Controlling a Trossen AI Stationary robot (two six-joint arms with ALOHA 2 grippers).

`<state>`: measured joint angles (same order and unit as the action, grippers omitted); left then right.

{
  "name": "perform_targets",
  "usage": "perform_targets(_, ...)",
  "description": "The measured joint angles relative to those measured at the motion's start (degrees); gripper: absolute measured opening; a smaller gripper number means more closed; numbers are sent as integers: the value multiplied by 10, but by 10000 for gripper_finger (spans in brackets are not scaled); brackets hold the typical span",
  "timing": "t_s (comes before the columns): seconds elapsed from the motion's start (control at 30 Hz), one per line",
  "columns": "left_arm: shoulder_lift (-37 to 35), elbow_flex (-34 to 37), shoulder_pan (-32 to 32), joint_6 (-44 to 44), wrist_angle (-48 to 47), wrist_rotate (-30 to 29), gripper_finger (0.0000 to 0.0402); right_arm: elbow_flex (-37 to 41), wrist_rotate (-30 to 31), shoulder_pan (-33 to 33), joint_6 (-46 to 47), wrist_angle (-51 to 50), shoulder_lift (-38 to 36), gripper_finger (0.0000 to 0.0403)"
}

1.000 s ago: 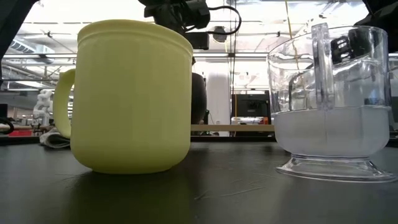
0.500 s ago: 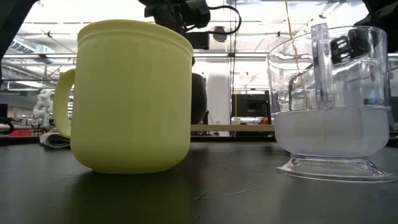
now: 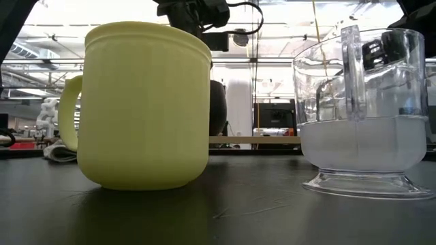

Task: Stack small to large cups/mugs on shelf
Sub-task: Put the black mug on the shelf, then put the yellow mug on the shelf

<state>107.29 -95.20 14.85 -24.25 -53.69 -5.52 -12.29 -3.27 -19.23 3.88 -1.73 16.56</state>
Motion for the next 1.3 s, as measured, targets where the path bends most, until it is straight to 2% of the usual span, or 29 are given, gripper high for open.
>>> perform_targets(0.13, -3, 0, 0, 8, -1, -24, 136, 0, 0, 0, 0, -2, 0, 0)
perform_targets(0.43, -34, -1, -4, 20, -12, -22, 231, 0, 0, 0, 0, -1, 0, 0)
perform_targets(0.57, -63, 0, -12, 20, -10, -22, 253, 0, 0, 0, 0, 1, 0, 0)
perform_targets(0.7, -102, 0, -29, 21, -15, -22, 255, 0, 0, 0, 0, 2, 0, 0)
perform_targets(0.8, -141, 0, -43, 25, -33, -15, 236, 0, 0, 0, 0, 1, 0, 0)
perform_targets(0.9, -177, -1, -56, 38, -53, 24, 190, 0, 0, 0, 0, 1, 0, 0)
perform_targets(1.1, -233, 16, -92, 76, -93, 79, 29, 0, 0, 0, 0, 0, 0, 0)
perform_targets(1.13, -244, 27, -101, 79, -91, 79, 16, 0, 0, 0, -1, 0, 0, 0)
perform_targets(1.3, -299, 111, -153, 102, -51, 48, 4, 0, 0, 0, -1, 2, 0, 0)
